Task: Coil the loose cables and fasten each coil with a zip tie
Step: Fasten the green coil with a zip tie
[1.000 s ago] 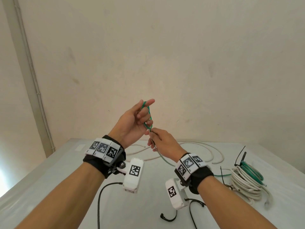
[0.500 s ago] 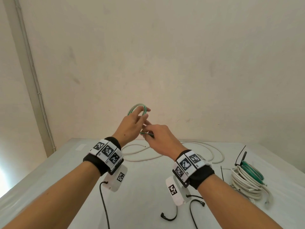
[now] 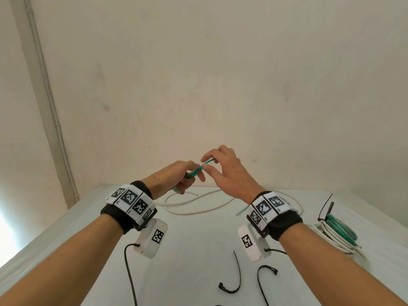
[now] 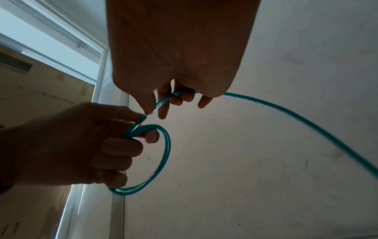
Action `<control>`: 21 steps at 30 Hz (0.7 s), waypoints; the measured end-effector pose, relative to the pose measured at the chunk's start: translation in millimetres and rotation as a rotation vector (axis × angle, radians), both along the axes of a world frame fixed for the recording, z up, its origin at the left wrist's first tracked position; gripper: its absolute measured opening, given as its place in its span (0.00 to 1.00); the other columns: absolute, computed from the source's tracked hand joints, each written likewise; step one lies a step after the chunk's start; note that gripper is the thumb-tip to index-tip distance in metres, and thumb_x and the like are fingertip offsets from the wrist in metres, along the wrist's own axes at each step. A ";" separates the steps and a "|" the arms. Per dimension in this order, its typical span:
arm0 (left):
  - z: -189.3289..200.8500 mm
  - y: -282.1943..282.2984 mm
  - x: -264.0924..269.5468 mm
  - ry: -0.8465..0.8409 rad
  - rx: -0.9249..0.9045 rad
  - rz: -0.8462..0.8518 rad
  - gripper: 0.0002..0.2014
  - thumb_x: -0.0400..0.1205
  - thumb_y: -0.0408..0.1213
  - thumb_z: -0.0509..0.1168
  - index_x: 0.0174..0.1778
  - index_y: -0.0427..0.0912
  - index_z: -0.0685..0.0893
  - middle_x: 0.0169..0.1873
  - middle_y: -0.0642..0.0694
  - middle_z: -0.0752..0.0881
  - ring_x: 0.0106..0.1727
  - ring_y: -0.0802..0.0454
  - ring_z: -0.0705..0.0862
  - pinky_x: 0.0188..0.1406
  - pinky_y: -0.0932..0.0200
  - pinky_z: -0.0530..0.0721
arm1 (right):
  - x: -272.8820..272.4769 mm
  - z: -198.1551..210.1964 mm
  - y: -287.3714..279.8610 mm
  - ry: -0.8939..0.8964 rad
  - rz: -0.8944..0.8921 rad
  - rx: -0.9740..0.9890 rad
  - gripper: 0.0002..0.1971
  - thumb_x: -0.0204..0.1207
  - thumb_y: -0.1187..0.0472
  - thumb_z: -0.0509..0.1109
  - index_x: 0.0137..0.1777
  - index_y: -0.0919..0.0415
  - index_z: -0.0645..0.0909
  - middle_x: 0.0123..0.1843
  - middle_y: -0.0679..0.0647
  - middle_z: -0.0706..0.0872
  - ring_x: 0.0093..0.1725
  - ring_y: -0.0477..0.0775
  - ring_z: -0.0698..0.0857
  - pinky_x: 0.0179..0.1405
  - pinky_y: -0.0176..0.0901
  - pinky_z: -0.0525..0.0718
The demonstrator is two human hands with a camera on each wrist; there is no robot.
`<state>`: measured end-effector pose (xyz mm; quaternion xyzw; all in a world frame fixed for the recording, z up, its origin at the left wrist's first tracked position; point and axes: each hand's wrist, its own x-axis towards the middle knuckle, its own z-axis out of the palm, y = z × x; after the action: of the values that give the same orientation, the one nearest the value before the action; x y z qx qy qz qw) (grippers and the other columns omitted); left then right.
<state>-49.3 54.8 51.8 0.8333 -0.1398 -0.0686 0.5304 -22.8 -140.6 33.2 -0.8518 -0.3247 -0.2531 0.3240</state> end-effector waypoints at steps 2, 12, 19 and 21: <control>1.8 -0.7 -6.5 0.080 -0.048 -0.045 0.19 0.93 0.46 0.54 0.46 0.39 0.83 0.28 0.49 0.58 0.28 0.50 0.56 0.29 0.59 0.63 | -1.7 2.3 -0.9 0.038 0.022 0.077 0.09 0.82 0.55 0.66 0.59 0.52 0.83 0.52 0.43 0.77 0.59 0.47 0.75 0.65 0.46 0.74; 15.4 1.3 -14.4 0.331 -0.775 -0.250 0.17 0.88 0.48 0.58 0.33 0.48 0.70 0.25 0.55 0.52 0.24 0.54 0.49 0.23 0.63 0.56 | 2.1 1.2 -5.8 0.228 0.042 0.375 0.10 0.89 0.60 0.62 0.53 0.53 0.85 0.45 0.45 0.83 0.44 0.41 0.79 0.48 0.37 0.74; 24.6 -6.4 -6.7 0.286 -1.316 -0.308 0.22 0.91 0.48 0.56 0.30 0.48 0.66 0.23 0.55 0.52 0.23 0.54 0.50 0.23 0.63 0.62 | -1.0 -20.5 17.9 0.359 0.109 0.518 0.09 0.89 0.51 0.58 0.55 0.45 0.80 0.36 0.46 0.75 0.37 0.51 0.73 0.39 0.53 0.77; 27.9 -8.6 -5.1 0.259 -1.397 -0.284 0.22 0.92 0.48 0.56 0.30 0.48 0.67 0.23 0.55 0.54 0.24 0.55 0.51 0.25 0.62 0.63 | -4.1 -24.6 23.1 0.396 0.129 0.488 0.13 0.92 0.56 0.56 0.55 0.52 0.83 0.37 0.50 0.77 0.38 0.50 0.76 0.40 0.50 0.87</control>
<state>-54.4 46.2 79.6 0.2588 -0.1938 -0.1297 0.9374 -26.9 -117.4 8.6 -0.7592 -0.2386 -0.1318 0.5910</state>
